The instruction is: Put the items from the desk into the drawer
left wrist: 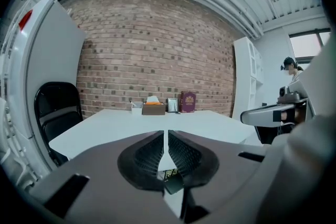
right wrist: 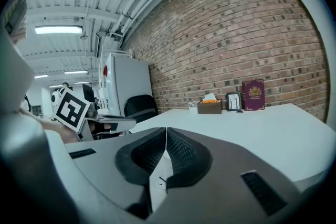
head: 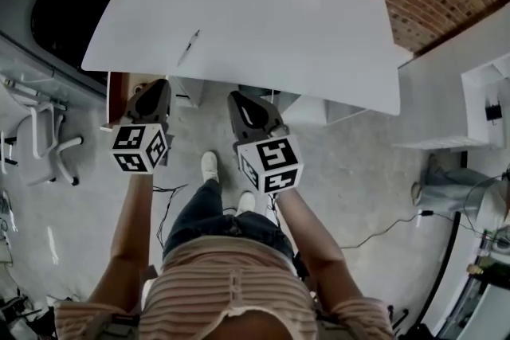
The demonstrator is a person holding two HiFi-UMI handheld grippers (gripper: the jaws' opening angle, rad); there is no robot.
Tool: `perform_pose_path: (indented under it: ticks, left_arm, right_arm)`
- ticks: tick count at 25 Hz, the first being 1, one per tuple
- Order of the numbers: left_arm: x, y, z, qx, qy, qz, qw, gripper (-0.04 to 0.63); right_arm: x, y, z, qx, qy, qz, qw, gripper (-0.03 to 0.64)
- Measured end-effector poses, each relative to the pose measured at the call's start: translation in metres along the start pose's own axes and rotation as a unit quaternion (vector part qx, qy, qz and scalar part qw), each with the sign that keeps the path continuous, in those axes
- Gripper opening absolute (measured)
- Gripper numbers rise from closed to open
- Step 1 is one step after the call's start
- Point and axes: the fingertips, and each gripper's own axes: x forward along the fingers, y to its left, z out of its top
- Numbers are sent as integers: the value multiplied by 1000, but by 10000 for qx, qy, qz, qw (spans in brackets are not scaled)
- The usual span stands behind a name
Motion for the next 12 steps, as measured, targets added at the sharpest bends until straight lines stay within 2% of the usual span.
perform_pose_path:
  ticks: [6, 12]
  left_arm:
    - [63, 46, 1, 35, 343, -265, 9991, 12]
    - [112, 70, -14, 20, 758, -590, 9954, 12]
  right_arm:
    - [66, -15, 4, 183, 240, -230, 9993, 17]
    - [109, -27, 2, 316, 504, -474, 9971, 17]
